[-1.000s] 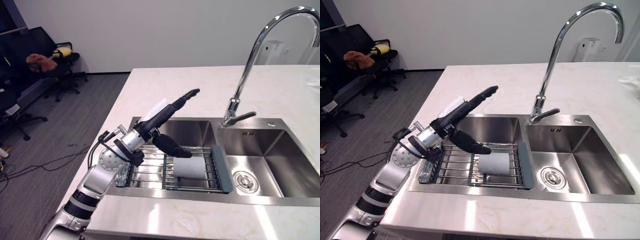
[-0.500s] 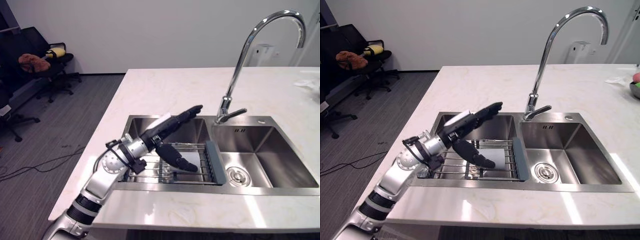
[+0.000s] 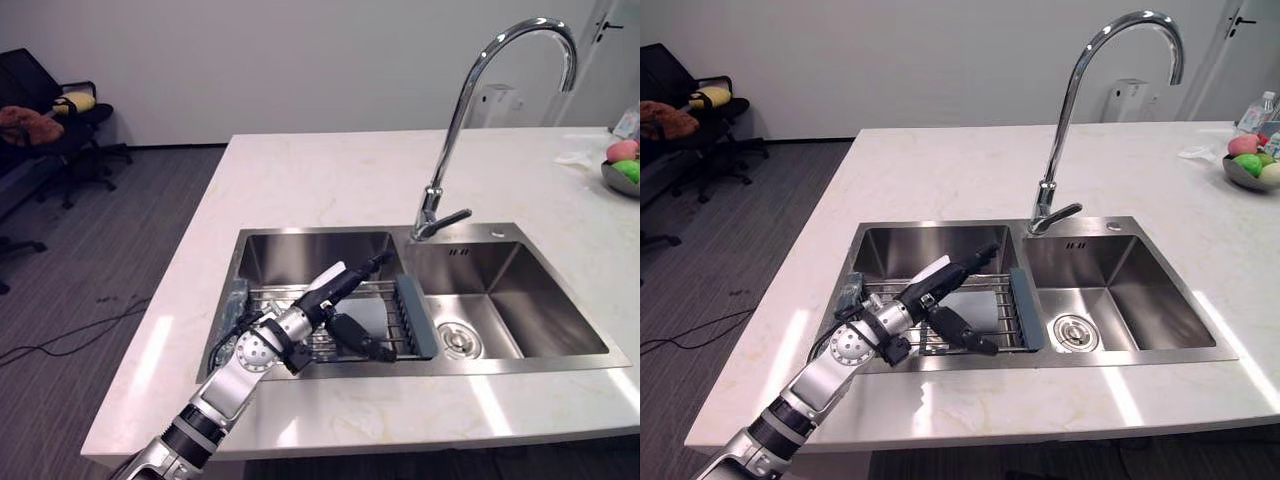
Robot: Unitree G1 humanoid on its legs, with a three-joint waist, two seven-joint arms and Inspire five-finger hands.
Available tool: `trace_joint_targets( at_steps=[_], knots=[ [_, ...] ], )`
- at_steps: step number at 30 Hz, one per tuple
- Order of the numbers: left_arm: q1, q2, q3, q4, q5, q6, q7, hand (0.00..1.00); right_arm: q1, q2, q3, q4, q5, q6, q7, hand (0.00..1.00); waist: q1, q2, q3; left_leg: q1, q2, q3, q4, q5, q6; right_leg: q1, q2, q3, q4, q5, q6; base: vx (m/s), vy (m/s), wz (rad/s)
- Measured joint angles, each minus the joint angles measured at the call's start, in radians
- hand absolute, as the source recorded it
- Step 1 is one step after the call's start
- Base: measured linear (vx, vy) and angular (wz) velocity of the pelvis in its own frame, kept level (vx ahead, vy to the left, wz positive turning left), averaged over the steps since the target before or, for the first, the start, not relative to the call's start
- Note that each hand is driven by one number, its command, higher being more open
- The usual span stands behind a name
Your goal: Walk over to the sink, pick up the cup, carry it to the dishwasher, place the cup inside the dishwasher, then close the dishwasher door
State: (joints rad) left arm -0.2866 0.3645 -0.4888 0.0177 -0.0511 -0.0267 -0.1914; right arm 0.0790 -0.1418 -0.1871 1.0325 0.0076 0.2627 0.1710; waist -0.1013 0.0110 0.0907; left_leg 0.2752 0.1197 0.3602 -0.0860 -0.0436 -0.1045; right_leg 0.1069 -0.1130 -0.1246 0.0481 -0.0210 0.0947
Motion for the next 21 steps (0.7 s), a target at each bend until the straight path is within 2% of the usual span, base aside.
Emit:
trace_joint_targets(
  at_steps=[4, 10, 15, 21],
  knots=[
    [0.0, -0.016, 0.0, 0.026, 0.073, -0.004, 0.076, 1.0, -0.001, 0.005, 0.0, 0.0, 0.0, 0.004, -0.005, 1.0, -0.006, -0.005, 0.001, 0.0, -0.002, 0.009, 0.0, -0.001, 0.0, 0.004, 0.0, 0.005, -0.021, 0.015, -0.003, -0.03, -0.016, -0.05],
    [0.0, -0.025, -0.007, 0.082, 0.2, -0.004, 0.107, 1.0, -0.001, 0.008, 0.002, -0.004, -0.001, 0.004, -0.005, 1.0, -0.024, -0.004, 0.001, 0.001, -0.002, 0.019, 0.0, -0.001, 0.0, 0.005, 0.003, 0.014, -0.035, 0.028, -0.001, -0.07, -0.028, -0.06],
    [0.0, -0.034, -0.014, 0.106, 0.282, -0.014, 0.129, 1.0, 0.0, 0.008, 0.002, -0.005, -0.001, 0.003, -0.005, 1.0, -0.027, -0.004, 0.0, 0.001, -0.001, 0.037, 0.0, -0.001, 0.0, 0.004, 0.007, 0.03, -0.054, 0.043, 0.0, -0.06, -0.037, -0.1],
    [-0.004, -0.029, -0.031, 0.112, 0.438, -0.016, 0.204, 1.0, 0.0, 0.01, 0.008, -0.01, -0.002, -0.002, -0.017, 1.0, -0.043, -0.004, 0.0, 0.001, -0.002, 0.039, 0.0, -0.001, 0.0, 0.004, 0.007, 0.032, -0.056, 0.045, 0.0, -0.03, -0.035, -0.01]
  ],
)
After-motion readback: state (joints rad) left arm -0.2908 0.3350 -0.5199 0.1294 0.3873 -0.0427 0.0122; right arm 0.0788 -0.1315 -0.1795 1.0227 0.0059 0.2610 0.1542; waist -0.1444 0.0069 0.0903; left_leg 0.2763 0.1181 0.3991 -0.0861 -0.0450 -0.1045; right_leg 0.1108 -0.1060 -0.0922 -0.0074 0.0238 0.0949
